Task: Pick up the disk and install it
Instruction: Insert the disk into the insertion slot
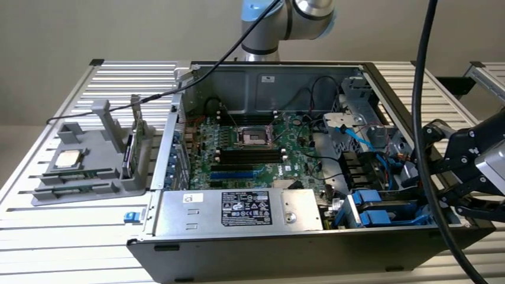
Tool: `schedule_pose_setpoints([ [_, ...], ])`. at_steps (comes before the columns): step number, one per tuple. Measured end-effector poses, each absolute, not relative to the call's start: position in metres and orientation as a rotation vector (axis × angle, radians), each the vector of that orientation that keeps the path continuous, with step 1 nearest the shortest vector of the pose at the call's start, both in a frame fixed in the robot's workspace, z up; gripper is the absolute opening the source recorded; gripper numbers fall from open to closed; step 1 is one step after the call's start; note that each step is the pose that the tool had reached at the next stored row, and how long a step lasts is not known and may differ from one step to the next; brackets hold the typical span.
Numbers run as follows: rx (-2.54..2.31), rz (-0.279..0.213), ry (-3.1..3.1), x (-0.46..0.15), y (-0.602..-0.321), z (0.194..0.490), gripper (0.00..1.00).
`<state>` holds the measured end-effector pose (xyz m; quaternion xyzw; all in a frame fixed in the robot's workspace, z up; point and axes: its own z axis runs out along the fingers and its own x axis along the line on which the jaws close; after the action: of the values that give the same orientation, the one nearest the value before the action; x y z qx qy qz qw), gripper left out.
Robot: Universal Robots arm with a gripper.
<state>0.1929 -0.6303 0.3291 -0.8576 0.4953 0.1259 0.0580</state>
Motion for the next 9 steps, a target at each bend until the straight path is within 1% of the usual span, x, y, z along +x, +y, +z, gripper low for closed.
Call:
schedule_pose_setpoints([
  [2, -2.599, 0.381, 1.501, 0.1929, -0.6304, 0.3290, 0.37],
  [3, -2.599, 0.381, 1.501, 0.1929, -0.6305, 0.3291, 0.35],
  [4, -2.599, 0.381, 1.501, 0.1930, -0.6304, 0.3290, 0.30],
  [6, -2.599, 0.381, 1.500, 0.1930, -0.6303, 0.3290, 0.28],
  [9, -2.599, 0.381, 1.501, 0.1929, -0.6303, 0.3289, 0.28],
])
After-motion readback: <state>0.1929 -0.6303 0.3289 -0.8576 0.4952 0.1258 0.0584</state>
